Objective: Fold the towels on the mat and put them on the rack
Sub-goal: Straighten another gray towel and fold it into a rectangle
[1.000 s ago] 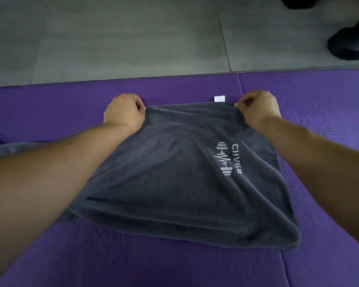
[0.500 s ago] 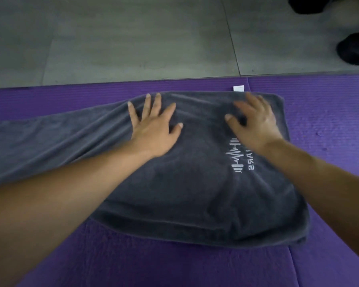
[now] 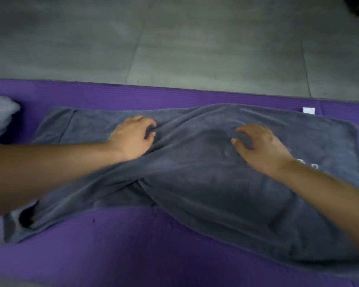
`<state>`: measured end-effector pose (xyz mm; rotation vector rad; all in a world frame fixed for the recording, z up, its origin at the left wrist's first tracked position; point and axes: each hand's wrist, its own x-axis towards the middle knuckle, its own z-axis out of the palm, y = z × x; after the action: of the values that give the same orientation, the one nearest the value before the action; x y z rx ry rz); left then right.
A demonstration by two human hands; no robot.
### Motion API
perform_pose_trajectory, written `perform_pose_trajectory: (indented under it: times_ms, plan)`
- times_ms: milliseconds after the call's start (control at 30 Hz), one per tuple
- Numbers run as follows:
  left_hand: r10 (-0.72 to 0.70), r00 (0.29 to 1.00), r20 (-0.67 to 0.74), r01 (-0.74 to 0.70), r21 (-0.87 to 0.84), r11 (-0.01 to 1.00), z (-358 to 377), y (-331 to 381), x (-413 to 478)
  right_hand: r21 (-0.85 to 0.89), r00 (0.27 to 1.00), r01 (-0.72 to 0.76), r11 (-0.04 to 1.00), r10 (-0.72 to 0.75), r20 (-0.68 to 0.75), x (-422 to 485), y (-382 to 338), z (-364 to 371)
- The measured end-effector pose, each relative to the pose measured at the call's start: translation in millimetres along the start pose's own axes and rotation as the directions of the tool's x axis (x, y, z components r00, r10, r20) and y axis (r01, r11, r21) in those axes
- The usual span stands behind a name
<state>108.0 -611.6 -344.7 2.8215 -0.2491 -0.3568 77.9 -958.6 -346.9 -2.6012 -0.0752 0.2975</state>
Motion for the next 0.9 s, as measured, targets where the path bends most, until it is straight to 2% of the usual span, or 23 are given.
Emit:
perform_pose_trajectory:
  times_ms: [67, 167, 233, 300, 333, 400, 500, 700, 767, 900]
  plan:
    - [-0.142, 0.99, 0.011, 0.142, 0.053, 0.989, -23.3, -57.2, -3.2, 0.051, 0.994, 0.064, 0.997, -0.069, 0.09, 15.9, -43.7, 12.5]
    - [-0.333, 0.939, -0.081, 0.339, 0.075, 0.938, -46.2, -138.7, -10.6, 0.128, 0.972, 0.141, 0.982, -0.162, 0.169, 45.2, -107.1, 42.1]
    - [-0.373, 0.921, -0.108, 0.378, 0.032, 0.925, -48.6, -172.5, -12.4, 0.278, 0.983, 0.053, 0.959, -0.1, 0.157, 72.8, -142.6, 65.5]
    - [-0.36, 0.928, -0.098, 0.361, -0.01, 0.932, -43.0, -188.5, -9.1, 0.44, 0.993, -0.079, 0.894, 0.032, 0.113, 101.9, -166.8, 82.7]
    - [-0.355, 0.93, -0.099, 0.355, -0.021, 0.935, -39.2, -195.8, -7.4, 0.426, 0.995, -0.089, 0.9, 0.059, 0.084, 114.9, -174.7, 90.3]
    - [-0.359, 0.927, -0.107, 0.358, -0.031, 0.933, -31.8, -205.7, -3.4, 0.22, 0.999, -0.032, 0.975, 0.022, 0.046, 134.3, -181.5, 101.4]
    - [-0.399, 0.907, -0.134, 0.393, -0.067, 0.917, -30.1, -211.7, 6.4, -0.009, 0.998, 0.022, 1.0, -0.021, 0.062, 146.7, -185.0, 107.9]
    - [-0.459, 0.86, -0.222, 0.451, -0.086, 0.888, -33.2, -219.7, 24.7, -0.111, 0.999, 0.016, 0.994, -0.012, 0.038, 168.0, -190.4, 117.3]
    - [-0.449, 0.848, -0.282, 0.436, -0.113, 0.893, -35.2, -226.6, 32.4, -0.118, 0.999, 0.018, 0.993, -0.021, -0.024, 173.7, -192.8, 117.8]
    - [-0.395, 0.889, -0.233, 0.372, -0.139, 0.918, -44.3, -220.0, 41.9, -0.095, 0.991, -0.004, 0.995, -0.009, -0.136, 177.0, -203.1, 118.2]
